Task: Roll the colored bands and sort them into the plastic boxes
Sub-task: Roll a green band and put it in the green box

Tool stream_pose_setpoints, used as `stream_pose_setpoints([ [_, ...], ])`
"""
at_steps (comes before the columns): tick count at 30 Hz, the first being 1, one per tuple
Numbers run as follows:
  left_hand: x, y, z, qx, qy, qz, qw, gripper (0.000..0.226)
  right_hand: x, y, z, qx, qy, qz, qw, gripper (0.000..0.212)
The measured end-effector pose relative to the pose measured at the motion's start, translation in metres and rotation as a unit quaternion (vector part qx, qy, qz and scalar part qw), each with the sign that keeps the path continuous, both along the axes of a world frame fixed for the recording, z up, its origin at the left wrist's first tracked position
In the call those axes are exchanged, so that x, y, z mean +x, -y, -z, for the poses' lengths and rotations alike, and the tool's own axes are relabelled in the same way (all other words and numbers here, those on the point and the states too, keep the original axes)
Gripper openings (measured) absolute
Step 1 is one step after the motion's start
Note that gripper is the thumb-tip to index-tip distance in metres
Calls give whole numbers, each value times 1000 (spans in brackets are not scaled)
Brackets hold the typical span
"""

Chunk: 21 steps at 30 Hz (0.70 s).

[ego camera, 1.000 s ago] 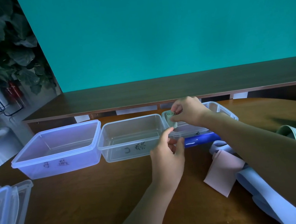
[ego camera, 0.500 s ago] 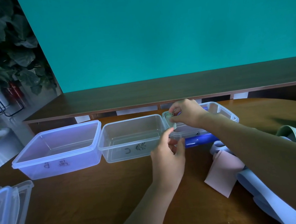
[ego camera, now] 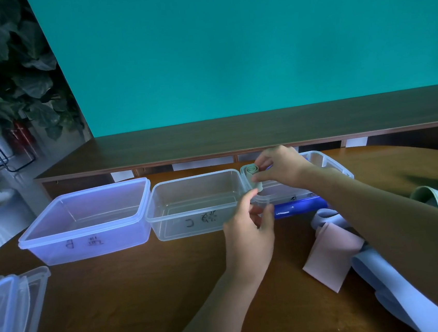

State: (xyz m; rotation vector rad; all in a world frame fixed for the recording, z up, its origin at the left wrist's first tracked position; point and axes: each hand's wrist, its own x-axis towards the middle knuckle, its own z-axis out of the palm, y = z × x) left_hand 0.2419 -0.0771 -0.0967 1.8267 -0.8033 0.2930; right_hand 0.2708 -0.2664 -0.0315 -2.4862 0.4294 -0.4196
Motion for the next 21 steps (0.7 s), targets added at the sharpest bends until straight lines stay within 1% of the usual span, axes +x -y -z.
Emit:
stream_pose_setpoints([
  [5,0,0,1,4,-9,-2,1000,46,-5,2,-2,1,-12,-1,1000,52],
  [18,0,0,0,0,-12,-7,1000,46,-8,2,-3,12,-22,4,1000,47],
  [21,1,0,0,-1,-14,-13,1000,46,-8,3,-4,12,-21,4,1000,40],
])
